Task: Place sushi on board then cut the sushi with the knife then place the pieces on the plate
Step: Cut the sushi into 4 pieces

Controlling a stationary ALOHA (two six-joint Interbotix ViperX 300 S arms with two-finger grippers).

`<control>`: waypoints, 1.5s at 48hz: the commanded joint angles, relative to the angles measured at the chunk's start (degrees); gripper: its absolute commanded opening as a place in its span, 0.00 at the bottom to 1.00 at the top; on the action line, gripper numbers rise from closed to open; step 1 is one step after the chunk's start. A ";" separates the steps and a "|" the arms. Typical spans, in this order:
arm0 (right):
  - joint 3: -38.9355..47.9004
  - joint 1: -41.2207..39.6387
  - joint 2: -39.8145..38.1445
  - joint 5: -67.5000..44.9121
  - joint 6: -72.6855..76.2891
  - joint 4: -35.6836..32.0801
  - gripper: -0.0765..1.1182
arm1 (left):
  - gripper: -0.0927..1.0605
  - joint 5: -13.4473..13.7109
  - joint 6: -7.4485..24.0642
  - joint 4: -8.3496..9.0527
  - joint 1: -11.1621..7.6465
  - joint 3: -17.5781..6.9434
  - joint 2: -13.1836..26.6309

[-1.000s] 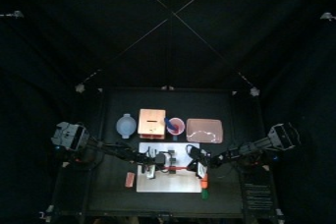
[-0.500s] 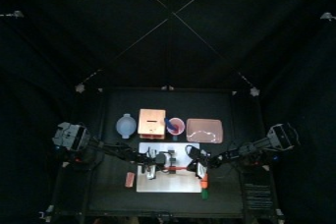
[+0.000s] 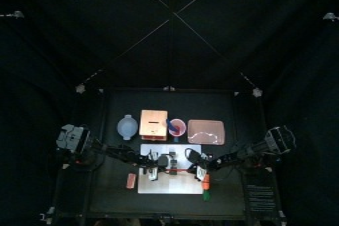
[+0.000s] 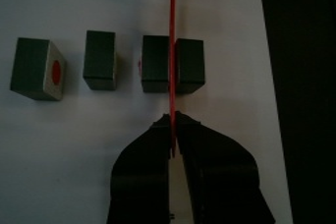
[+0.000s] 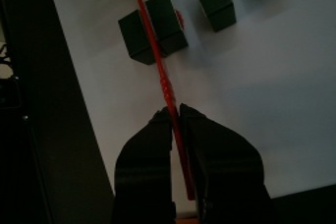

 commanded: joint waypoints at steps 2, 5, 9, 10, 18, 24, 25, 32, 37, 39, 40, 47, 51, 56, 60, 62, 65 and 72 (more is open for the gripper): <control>-0.44 0.79 1.49 0.62 0.53 1.32 0.34 | 0.47 0.79 -0.09 -1.58 -1.41 -0.18 0.44; -0.88 1.14 2.72 0.62 0.53 1.58 0.34 | 0.47 1.14 -0.09 -1.93 -1.41 -0.18 0.79; -1.41 1.85 3.60 0.62 0.44 1.93 0.34 | 0.47 1.67 -0.18 -2.20 -1.41 -0.18 0.97; -1.58 2.11 3.69 0.62 0.44 2.02 0.34 | 0.47 1.85 -0.18 -2.29 -1.58 -0.18 0.88; -2.37 3.78 2.99 0.62 0.35 3.16 0.34 | 0.47 2.37 -0.26 -3.08 -2.72 -0.35 -0.70; -2.37 4.04 1.93 0.97 0.26 3.08 0.34 | 0.47 2.29 -0.18 -3.16 -2.99 -0.18 -1.58; -2.37 3.96 1.76 1.05 0.26 2.90 0.34 | 0.47 2.29 -0.18 -3.08 -2.99 -0.18 -1.67; -2.02 3.69 -0.62 1.58 0.26 1.67 0.34 | 0.47 2.37 0.18 -2.90 -2.55 -0.53 -2.29; -1.76 3.43 -3.87 1.67 0.26 1.05 0.34 | 0.47 2.37 0.09 -2.20 -2.20 -0.70 -4.04; -1.58 3.25 -5.27 1.67 0.26 1.05 0.34 | 0.47 2.11 0.18 -1.76 -2.02 -0.70 -5.01; -1.58 3.25 -6.06 1.67 0.26 0.97 0.34 | 0.47 1.93 0.26 -1.49 -1.93 -0.70 -5.36; 0.18 2.81 -12.04 2.02 0.26 0.53 0.34 | 0.48 0.62 0.35 2.29 -0.18 -0.79 -8.09; 1.67 2.46 -14.77 2.20 0.26 0.09 0.34 | 0.51 -0.09 0.44 4.39 0.62 -0.79 -8.61; 3.25 1.49 -16.79 2.20 0.26 0.26 0.34 | 0.57 -0.44 0.26 6.59 1.41 -0.79 -8.70; 4.22 1.05 -17.75 2.20 0.26 0.00 0.34 | 0.63 -0.44 0.26 7.21 2.29 -0.88 -8.61; 4.57 0.88 -18.11 2.20 0.26 0.00 0.34 | 0.66 -0.53 0.26 7.21 2.72 -0.97 -8.61; 5.01 0.70 -18.46 2.20 0.26 0.09 0.34 | 0.69 -0.79 0.35 7.38 3.16 -1.05 -8.61; 6.24 0.70 -19.51 2.11 0.26 0.26 0.34 | 0.74 -0.97 0.35 8.09 4.39 -1.49 -8.96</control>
